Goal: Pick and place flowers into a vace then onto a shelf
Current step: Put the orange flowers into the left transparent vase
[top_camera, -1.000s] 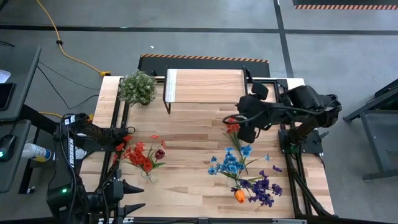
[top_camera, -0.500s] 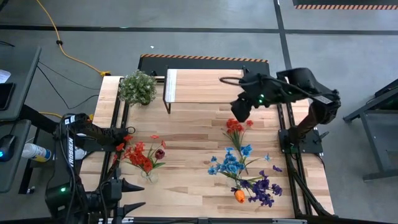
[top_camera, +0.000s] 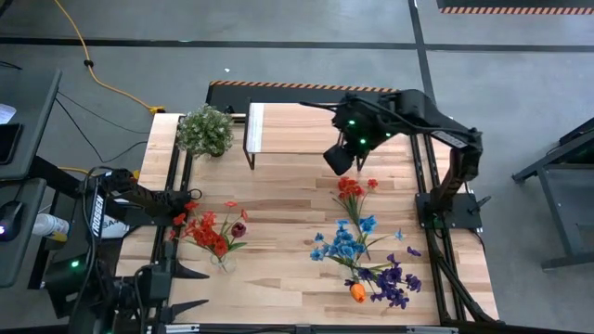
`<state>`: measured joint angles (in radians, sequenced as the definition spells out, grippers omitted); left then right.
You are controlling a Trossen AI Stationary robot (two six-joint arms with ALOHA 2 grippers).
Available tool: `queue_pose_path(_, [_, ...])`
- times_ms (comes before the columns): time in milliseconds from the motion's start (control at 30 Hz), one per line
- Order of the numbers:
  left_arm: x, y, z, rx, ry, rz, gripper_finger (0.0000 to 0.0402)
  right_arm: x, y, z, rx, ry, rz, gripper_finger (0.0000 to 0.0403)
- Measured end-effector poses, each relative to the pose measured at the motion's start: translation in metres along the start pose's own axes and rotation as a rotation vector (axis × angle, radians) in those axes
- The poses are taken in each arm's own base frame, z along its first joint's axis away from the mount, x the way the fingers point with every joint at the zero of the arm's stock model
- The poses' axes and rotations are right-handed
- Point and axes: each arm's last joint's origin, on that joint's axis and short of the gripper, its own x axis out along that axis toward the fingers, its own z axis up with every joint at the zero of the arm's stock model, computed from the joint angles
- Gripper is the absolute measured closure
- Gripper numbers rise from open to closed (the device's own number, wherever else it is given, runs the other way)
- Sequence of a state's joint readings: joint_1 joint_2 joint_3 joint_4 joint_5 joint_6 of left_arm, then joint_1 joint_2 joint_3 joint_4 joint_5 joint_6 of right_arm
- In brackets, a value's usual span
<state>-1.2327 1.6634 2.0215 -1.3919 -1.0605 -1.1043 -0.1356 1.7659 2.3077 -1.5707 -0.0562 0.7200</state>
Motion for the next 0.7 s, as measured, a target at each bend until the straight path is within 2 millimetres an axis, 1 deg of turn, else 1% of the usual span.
queue_pose_path(167, [-0.002, 0.006, -0.001, 0.012, 0.046, 0.017, 0.0151, 0.017, -0.001, 0.009, 0.007, 0.065, 0.016, 0.0208])
queue_pose_path(300, [-0.002, 0.009, -0.003, 0.002, 0.079, 0.024, 0.0151, 0.024, -0.002, 0.014, 0.036, 0.097, 0.028, 0.0208])
queue_pose_path(500, [-0.003, 0.01, -0.004, 0.001, 0.11, 0.023, 0.0151, 0.028, -0.002, 0.015, 0.061, 0.123, 0.042, 0.0208])
queue_pose_path(700, [-0.012, 0.008, -0.009, 0.018, 0.104, 0.002, 0.0151, 0.029, 0.004, 0.01, 0.08, 0.117, 0.026, 0.0208])
